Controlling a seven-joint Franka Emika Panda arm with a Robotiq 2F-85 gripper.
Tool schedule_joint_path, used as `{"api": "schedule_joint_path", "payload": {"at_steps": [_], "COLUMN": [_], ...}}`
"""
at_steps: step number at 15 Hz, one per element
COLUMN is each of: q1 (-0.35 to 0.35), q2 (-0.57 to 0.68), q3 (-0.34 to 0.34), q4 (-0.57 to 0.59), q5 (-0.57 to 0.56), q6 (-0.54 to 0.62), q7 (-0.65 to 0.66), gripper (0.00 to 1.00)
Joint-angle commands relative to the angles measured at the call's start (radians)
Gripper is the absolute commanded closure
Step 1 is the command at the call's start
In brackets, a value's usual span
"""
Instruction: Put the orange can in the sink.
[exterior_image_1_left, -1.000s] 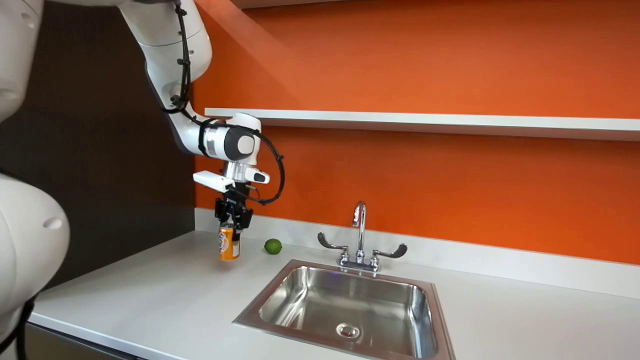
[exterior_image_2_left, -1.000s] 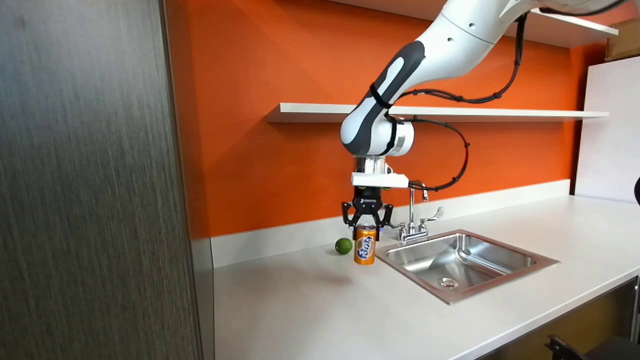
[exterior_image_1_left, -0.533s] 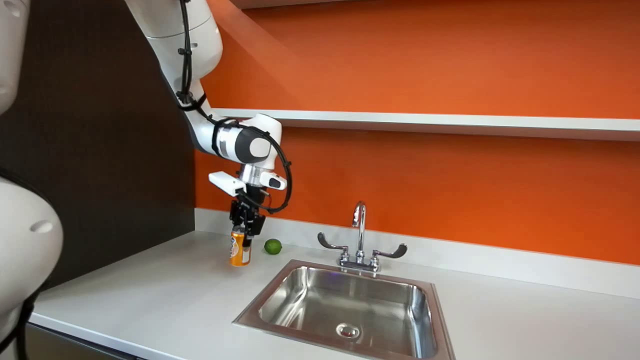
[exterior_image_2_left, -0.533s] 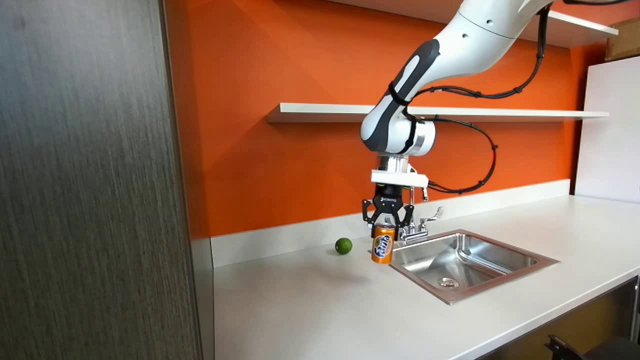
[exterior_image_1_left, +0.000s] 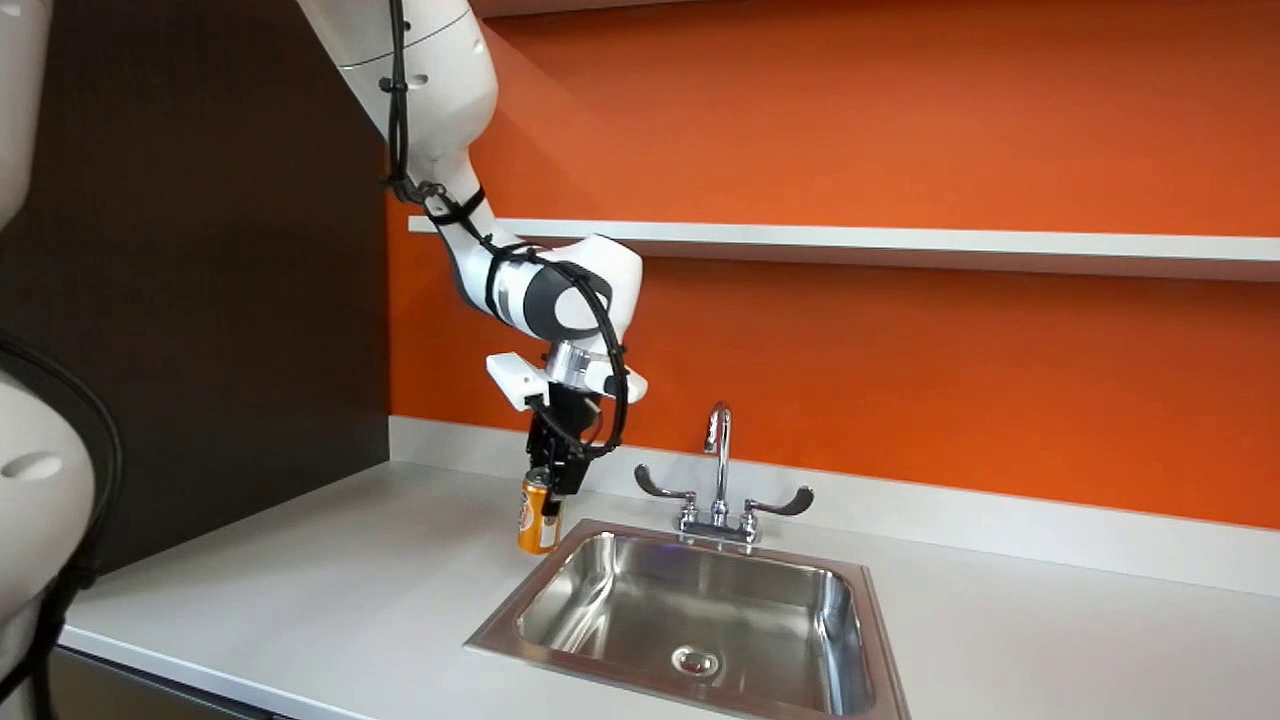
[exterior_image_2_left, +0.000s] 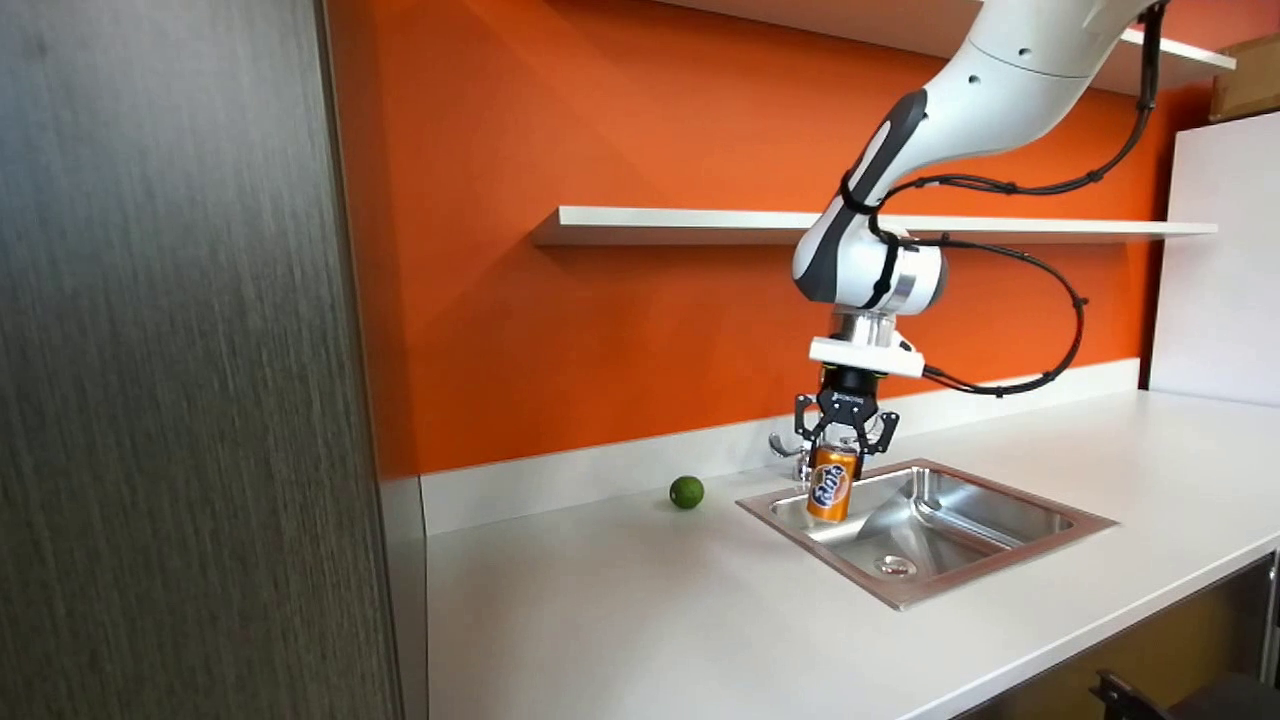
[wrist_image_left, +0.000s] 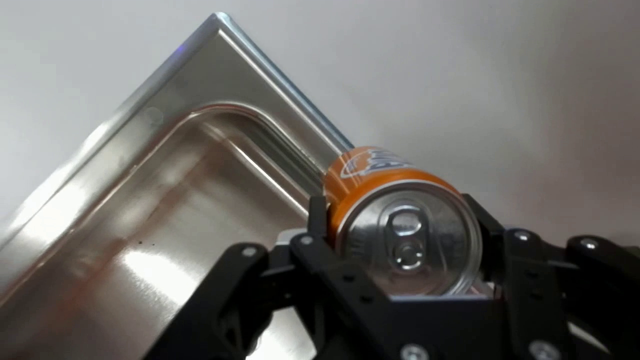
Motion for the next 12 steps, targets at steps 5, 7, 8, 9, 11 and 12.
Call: {"api": "schedule_joint_path", "payload": {"at_steps": [5, 7, 8, 9, 11, 12], "q1": [-0.069, -0.078, -0.08, -0.081, -0.083, -0.082], "q2": [0.008, 0.02, 0.025, 0.031, 0.049, 0.059], "q3": [-0.03, -0.038, -0.042, -0.046, -0.053, -0.054], "q4": [0.002, 0.003, 0.003, 0.001, 0.003, 0.004], "q5": [0.138, 0.162, 0.168, 0.165, 0.156, 0.153], "q6": [0.016, 0.029, 0.037, 0.053, 0.078, 0.09], "q7": [-0.034, -0.022, -0.019, -0.01, 0.002, 0.006], "gripper": [0.62, 0.62, 0.62, 0.62, 0.62, 0.62]}}
